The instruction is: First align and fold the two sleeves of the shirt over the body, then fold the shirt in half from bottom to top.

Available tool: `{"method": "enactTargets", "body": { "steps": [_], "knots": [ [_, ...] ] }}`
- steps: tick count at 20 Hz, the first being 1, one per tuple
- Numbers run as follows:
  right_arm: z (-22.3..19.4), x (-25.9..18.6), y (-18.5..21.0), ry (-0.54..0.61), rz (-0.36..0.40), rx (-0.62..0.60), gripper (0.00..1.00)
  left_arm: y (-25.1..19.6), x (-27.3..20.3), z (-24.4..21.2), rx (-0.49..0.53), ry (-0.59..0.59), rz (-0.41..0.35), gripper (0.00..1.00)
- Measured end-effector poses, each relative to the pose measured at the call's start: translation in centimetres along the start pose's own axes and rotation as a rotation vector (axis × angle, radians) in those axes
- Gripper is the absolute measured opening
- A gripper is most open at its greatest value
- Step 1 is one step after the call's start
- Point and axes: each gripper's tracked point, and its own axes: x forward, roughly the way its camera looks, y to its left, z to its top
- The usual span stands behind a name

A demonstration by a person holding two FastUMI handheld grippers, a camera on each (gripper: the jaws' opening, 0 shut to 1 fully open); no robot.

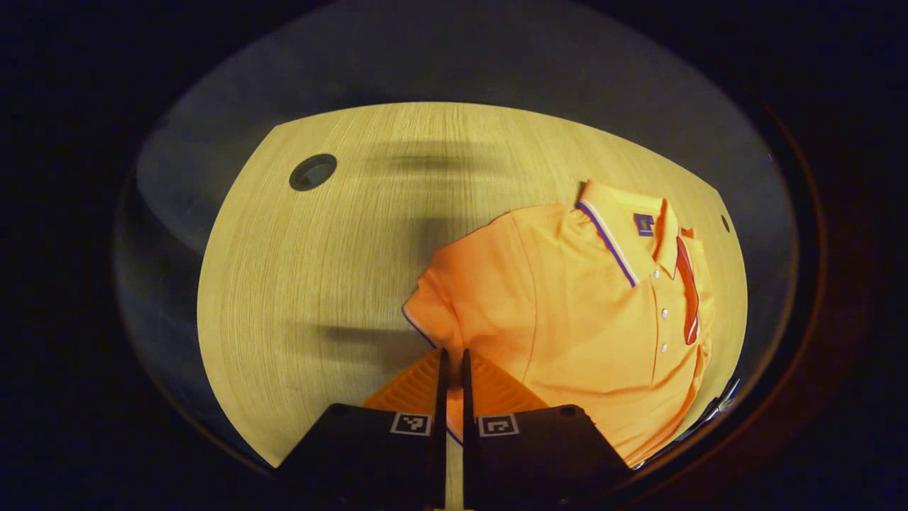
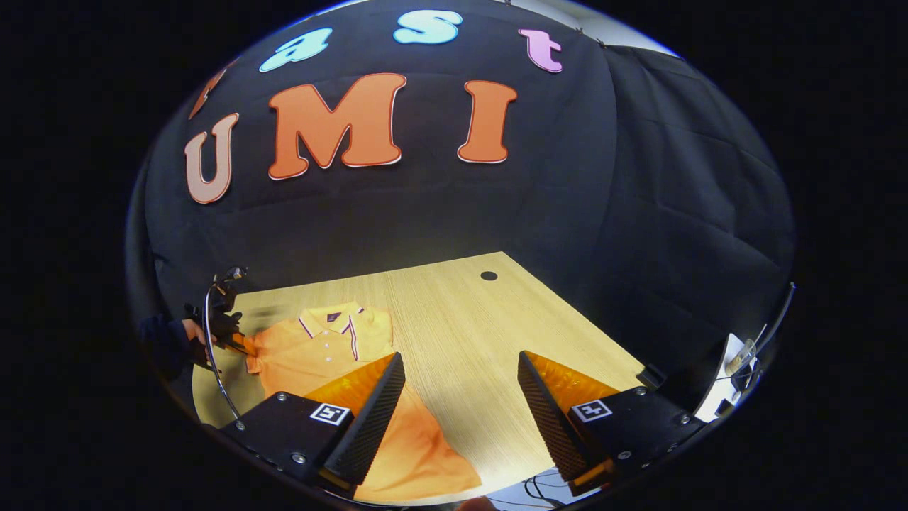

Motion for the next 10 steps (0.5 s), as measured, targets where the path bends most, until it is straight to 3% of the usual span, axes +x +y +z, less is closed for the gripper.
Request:
{"method": "enactTargets", "body": {
  "steps": [7, 10],
  "knots": [
    [-0.7, 0.0, 0.3, 0.014, 0.013, -0.001, 0.98, -4.8, -3.2, 3.4, 0.146, -0.121, -0.075, 0.09],
    [-1.1, -0.4, 0.1, 0.016, 0.003, 0.005, 0.98, -8.4, -4.2, 3.9, 0.198, -0.133, -0.142, 0.10]
  ]
}}
